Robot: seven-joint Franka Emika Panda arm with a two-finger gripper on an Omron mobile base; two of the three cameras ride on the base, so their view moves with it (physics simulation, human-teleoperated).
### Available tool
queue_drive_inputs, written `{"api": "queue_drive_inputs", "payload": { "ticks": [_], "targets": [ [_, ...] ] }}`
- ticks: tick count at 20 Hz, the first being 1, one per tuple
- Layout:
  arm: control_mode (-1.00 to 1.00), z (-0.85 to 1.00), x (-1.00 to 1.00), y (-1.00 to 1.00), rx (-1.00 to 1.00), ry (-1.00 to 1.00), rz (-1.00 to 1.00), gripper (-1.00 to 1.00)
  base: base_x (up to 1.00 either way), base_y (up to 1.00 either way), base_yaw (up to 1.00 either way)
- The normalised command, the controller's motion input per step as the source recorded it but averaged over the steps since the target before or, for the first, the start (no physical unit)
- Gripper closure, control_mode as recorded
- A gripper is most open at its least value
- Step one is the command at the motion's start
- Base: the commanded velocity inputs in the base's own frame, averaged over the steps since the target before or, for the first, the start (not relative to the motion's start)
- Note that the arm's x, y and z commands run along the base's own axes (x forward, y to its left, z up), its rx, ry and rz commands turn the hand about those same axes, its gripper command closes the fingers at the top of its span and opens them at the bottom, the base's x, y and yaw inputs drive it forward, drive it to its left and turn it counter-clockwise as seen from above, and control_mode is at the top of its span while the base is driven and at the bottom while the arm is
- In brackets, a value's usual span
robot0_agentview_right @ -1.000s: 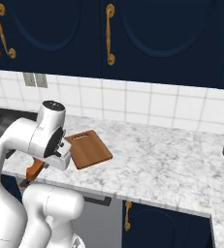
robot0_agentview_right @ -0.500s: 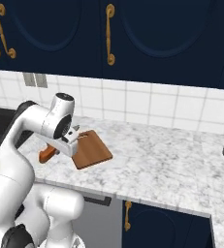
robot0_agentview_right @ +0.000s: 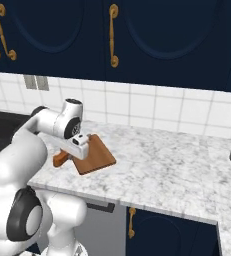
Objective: Pick up the knife from the drawer and place it on the cutting board. Then place the meat from the plate to the cutting board.
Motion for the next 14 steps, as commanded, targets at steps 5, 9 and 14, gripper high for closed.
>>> {"api": "queue_drive_inputs", "payload": {
  "ticks": [5, 9, 14],
  "targets": [
    [-1.0, -0.26, 0.21, -0.09, -0.03, 0.0, -0.05, 1.0, 0.0, 0.0, 0.0],
    [-1.0, -0.32, 0.6, -0.03, -0.02, 0.0, -0.05, 1.0, 0.0, 0.0, 0.0],
    [-1.0, -0.35, 0.67, -0.01, -0.01, 0.0, -0.06, 1.0, 0.0, 0.0, 0.0]
  ]
}}
